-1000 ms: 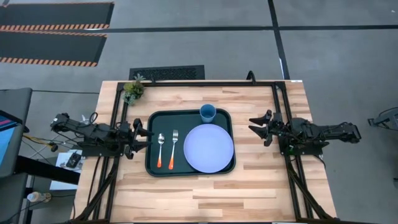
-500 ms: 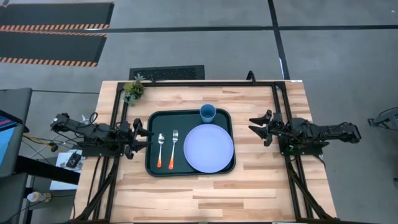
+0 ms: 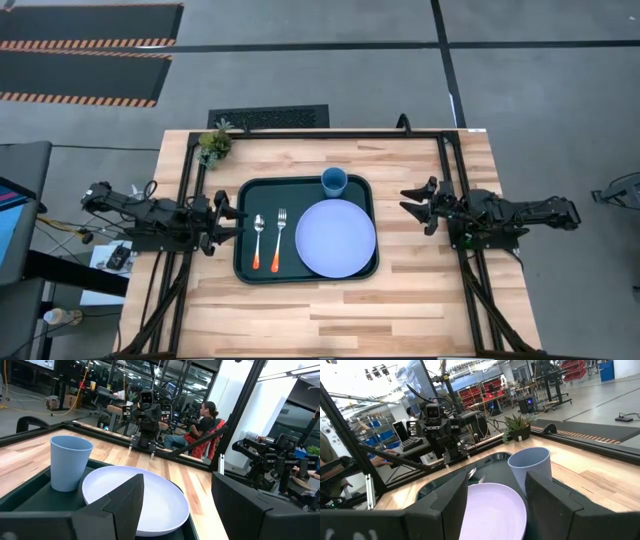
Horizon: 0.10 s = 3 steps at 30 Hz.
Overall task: Pick and place plate/cup/fork/spoon on tray
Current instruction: Return to Home Position
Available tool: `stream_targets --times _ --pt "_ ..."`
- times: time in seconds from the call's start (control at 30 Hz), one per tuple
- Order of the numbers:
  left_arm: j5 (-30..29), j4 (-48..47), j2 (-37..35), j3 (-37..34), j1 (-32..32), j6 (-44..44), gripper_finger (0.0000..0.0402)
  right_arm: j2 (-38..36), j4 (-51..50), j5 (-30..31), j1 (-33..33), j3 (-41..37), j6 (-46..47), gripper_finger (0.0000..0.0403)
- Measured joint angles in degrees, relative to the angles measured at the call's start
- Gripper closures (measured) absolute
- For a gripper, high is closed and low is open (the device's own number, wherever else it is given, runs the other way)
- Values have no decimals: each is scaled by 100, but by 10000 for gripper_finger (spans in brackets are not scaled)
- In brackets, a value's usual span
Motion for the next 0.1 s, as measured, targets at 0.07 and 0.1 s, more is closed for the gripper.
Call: stream_targets --times 0.07,0.1 --pt "1 0 0 0 0 0 182 0 1 0 0 0 0 179" --pt "0 0 2 0 0 0 182 0 0 0 0 0 0 179"
